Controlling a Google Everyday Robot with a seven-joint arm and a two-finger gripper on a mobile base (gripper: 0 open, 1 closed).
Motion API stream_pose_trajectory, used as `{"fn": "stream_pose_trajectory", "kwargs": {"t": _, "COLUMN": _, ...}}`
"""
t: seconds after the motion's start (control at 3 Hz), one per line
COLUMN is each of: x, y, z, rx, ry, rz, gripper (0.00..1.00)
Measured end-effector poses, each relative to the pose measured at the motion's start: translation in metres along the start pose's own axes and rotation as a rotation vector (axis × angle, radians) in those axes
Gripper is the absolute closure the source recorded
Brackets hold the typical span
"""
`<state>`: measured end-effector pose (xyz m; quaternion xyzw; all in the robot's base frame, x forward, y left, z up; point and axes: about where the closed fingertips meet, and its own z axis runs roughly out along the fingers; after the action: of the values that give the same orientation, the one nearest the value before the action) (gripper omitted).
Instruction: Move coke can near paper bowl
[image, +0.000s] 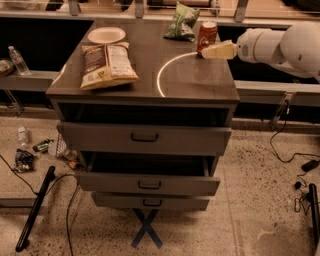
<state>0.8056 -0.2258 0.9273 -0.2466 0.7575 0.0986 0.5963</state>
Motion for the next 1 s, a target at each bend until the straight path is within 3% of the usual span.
{"fn": "stream_pose_trajectory", "kwargs": {"t": 1.0, "x": -0.018, "y": -0.025, "z": 0.101, "rx": 0.064, "ry": -0.119, "rz": 0.183, "gripper": 0.0}}
